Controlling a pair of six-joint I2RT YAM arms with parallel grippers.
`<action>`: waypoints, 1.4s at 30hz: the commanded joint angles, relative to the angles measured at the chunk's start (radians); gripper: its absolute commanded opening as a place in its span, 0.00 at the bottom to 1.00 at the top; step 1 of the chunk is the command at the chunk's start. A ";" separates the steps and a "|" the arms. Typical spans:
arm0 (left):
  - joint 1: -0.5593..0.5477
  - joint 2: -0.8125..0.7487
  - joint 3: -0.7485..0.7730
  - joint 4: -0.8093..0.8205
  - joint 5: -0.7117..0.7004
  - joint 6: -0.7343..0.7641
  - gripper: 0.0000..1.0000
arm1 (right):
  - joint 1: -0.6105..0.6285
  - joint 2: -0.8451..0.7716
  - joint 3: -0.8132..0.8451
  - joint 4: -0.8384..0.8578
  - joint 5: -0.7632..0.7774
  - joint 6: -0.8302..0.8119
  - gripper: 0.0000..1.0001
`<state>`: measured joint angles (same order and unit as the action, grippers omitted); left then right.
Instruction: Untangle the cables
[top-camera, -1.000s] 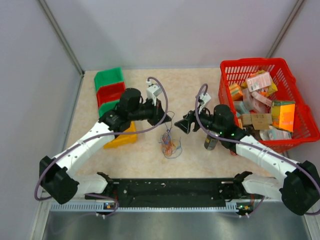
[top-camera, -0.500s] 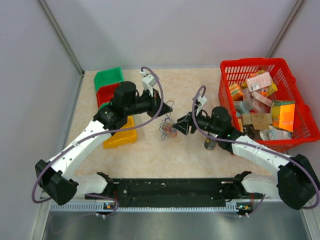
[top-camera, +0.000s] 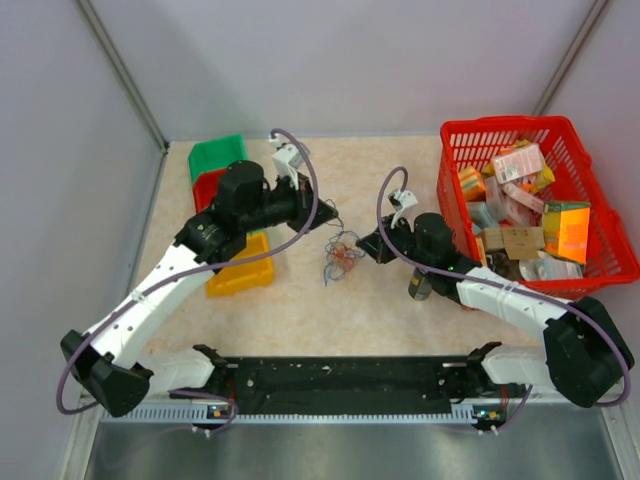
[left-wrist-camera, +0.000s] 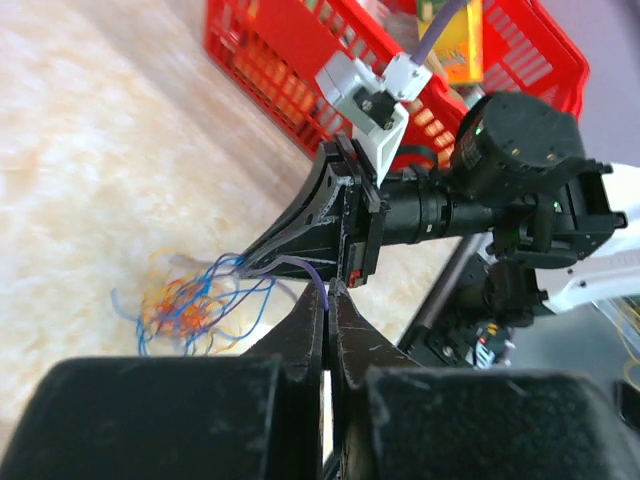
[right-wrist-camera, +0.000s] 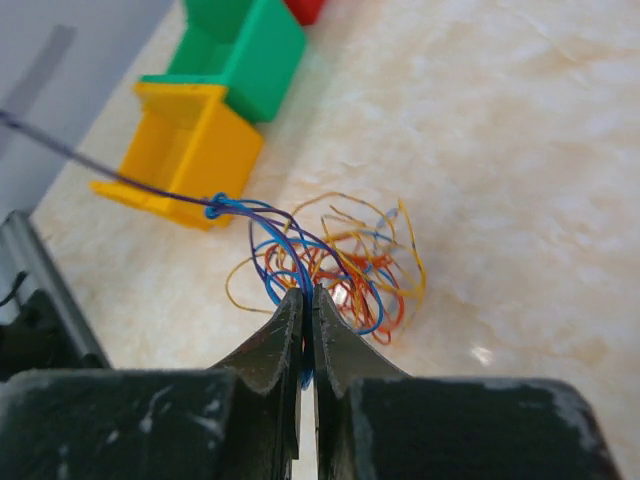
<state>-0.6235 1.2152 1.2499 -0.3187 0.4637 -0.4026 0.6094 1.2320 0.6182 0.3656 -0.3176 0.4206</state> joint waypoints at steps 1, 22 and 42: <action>-0.001 -0.173 0.092 -0.033 -0.245 0.080 0.00 | 0.009 0.009 0.077 -0.186 0.308 -0.014 0.00; 0.001 -0.480 0.276 0.009 -0.528 0.251 0.00 | 0.009 0.138 0.170 -0.364 0.537 -0.031 0.41; 0.001 -0.195 0.351 -0.168 -0.289 0.107 0.00 | 0.016 -0.052 -0.038 0.151 -0.327 -0.163 0.84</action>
<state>-0.6243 0.9348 1.5539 -0.5003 0.0372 -0.2481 0.6216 1.1759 0.5808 0.3389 -0.4282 0.2729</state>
